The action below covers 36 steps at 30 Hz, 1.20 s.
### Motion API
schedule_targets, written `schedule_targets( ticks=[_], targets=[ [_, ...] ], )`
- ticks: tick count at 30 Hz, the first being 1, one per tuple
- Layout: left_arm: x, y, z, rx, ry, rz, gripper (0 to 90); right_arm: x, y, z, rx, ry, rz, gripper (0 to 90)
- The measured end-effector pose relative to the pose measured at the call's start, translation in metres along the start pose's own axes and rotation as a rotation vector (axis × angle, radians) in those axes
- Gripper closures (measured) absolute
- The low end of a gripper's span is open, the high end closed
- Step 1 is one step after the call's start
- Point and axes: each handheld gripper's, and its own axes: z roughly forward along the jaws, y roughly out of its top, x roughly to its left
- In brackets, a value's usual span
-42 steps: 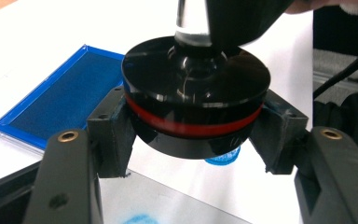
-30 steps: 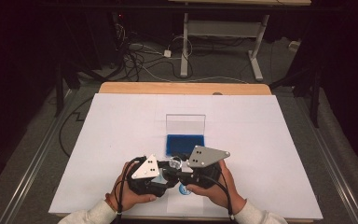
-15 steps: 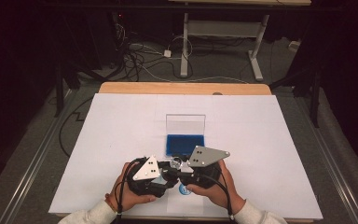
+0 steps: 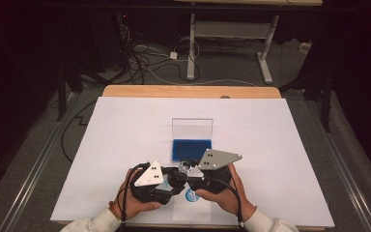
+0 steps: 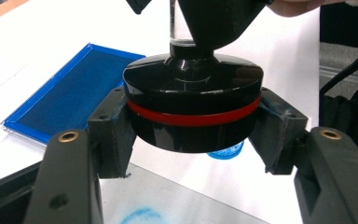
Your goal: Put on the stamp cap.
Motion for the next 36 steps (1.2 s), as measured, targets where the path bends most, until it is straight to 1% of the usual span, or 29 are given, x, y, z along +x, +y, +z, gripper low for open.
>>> schedule_targets(
  ticks=[7, 10, 12, 14, 16, 18, 19, 20, 22, 24, 28, 30, 32, 34, 35, 36],
  targets=[
    [0.0, -0.002, 0.002, 0.023, 0.0, 0.0, 36.6, 0.001, -0.003, 0.003, 0.014, -0.011, -0.003, 57.4],
    [-0.001, -0.002, 0.002, 0.025, 0.001, 0.005, 36.7, 0.002, -0.004, 0.003, 0.017, -0.01, -0.003, 57.4],
    [0.0, -0.003, 0.003, 0.031, -0.009, 0.001, 36.6, 0.004, -0.003, 0.003, 0.025, -0.017, -0.014, 57.4],
    [0.0, -0.004, 0.005, 0.039, -0.008, 0.0, 36.6, 0.005, -0.005, 0.004, 0.028, -0.024, -0.018, 57.4],
    [-0.001, -0.006, 0.008, 0.031, -0.015, -0.018, 36.5, 0.004, -0.005, 0.005, 0.041, -0.022, -0.023, 57.4],
    [-0.002, -0.006, 0.01, 0.035, -0.015, -0.019, 36.4, 0.005, -0.005, 0.005, 0.049, -0.021, -0.029, 57.4],
    [-0.003, -0.007, 0.01, 0.027, -0.023, -0.027, 36.4, 0.006, -0.005, 0.005, 0.054, -0.025, -0.04, 57.3],
    [-0.003, -0.007, 0.01, 0.023, -0.026, -0.026, 36.4, 0.007, -0.004, 0.005, 0.056, -0.027, -0.049, 57.4],
    [-0.003, -0.006, 0.01, 0.023, -0.01, -0.013, 36.3, 0.007, -0.004, 0.004, 0.056, -0.027, -0.053, 57.4],
    [-0.002, -0.007, 0.011, 0.019, -0.023, -0.021, 36.2, 0.006, -0.004, 0.004, 0.057, -0.026, -0.048, 57.3],
    [-0.003, -0.007, 0.013, 0.023, -0.008, -0.016, 35.9, 0.006, -0.004, 0.004, 0.056, -0.028, -0.045, 57.3],
    [-0.003, -0.007, 0.014, 0.033, 0.002, -0.018, 35.5, 0.004, -0.004, 0.003, 0.048, -0.033, -0.038, 57.3],
    [-0.003, -0.009, 0.016, 0.039, 0.019, -0.017, 33.1, 0.003, -0.004, 0.001, 0.038, -0.036, -0.033, 57.3],
    [-0.003, -0.011, 0.018, 0.049, 0.022, -0.02, 32.9, 0.002, -0.004, 0.0, 0.038, -0.04, -0.035, 57.3],
    [-0.003, -0.011, 0.019, 0.055, 0.031, -0.019, 32.2, 0.002, -0.004, 0.0, 0.034, -0.042, -0.03, 57.3],
    [-0.004, -0.01, 0.019, 0.061, 0.052, -0.013, 30.1, 0.001, -0.004, -0.001, 0.033, -0.043, -0.028, 57.3]
  ],
)
